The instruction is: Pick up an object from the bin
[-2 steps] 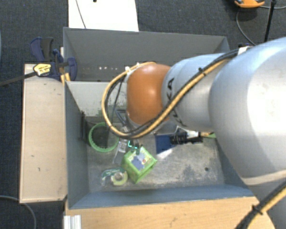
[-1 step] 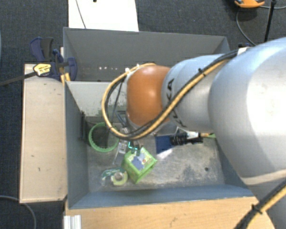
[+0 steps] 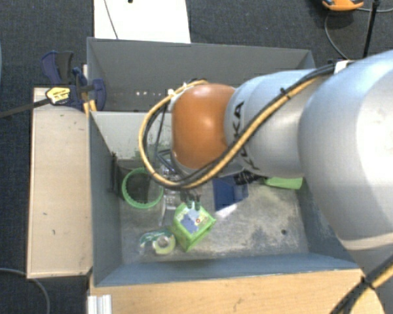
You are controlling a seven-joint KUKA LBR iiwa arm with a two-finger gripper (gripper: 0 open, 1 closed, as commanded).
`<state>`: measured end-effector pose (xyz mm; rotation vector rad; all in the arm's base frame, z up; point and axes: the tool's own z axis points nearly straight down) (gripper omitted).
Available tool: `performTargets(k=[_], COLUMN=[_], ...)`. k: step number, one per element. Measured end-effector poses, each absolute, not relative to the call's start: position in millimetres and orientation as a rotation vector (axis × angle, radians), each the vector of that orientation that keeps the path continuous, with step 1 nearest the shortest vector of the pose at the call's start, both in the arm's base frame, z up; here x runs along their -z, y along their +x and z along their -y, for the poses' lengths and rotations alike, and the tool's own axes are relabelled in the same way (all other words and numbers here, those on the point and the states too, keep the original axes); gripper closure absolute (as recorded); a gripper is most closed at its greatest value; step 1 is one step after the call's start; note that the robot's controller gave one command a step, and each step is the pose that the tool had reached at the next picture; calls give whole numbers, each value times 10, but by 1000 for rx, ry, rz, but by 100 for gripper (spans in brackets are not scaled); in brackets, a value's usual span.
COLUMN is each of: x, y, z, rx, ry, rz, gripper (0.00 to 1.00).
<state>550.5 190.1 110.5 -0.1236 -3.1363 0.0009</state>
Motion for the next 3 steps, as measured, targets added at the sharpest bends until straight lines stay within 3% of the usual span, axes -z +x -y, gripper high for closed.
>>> performTargets(k=[1,3], x=[-820,-935], y=[5319,5284], z=[-2147,-2110], rx=[2,0], ry=[-366,-481], rz=[3118,3101], gripper=[100,100])
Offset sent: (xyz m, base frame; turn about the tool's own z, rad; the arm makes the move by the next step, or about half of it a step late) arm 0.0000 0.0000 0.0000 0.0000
